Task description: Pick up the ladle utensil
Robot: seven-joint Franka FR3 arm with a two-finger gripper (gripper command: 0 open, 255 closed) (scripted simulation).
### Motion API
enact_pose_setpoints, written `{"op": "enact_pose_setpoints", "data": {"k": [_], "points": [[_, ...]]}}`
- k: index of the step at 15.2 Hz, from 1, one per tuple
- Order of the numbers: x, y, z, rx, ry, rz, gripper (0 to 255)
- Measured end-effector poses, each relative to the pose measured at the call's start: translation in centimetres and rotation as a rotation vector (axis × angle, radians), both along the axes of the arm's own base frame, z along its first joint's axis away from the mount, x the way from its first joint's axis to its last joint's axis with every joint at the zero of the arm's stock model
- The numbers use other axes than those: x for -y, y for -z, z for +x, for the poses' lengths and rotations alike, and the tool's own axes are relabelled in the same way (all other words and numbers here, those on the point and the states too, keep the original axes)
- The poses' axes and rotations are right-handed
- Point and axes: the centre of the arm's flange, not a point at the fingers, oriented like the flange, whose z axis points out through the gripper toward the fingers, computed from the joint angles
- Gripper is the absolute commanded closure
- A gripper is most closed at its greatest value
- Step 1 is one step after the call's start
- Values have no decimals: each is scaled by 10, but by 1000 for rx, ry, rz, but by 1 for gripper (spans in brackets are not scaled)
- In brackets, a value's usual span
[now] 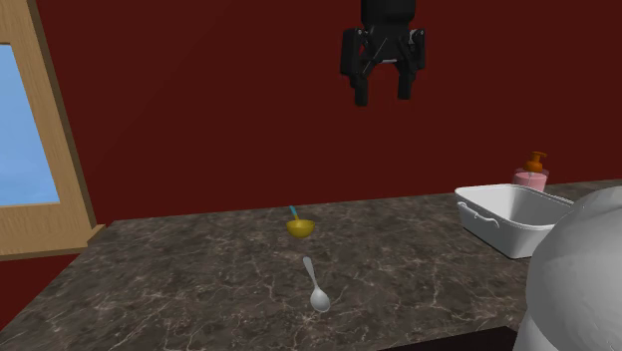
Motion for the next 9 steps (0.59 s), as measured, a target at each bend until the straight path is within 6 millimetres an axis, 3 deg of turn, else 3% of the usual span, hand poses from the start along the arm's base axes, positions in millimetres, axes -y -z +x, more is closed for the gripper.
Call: {"op": "enact_pose_setpoints", "data": {"k": [3, 9], "points": [[6, 8, 12, -1, 11, 8, 0], [19, 61, 69, -5, 62, 48, 0]]}}
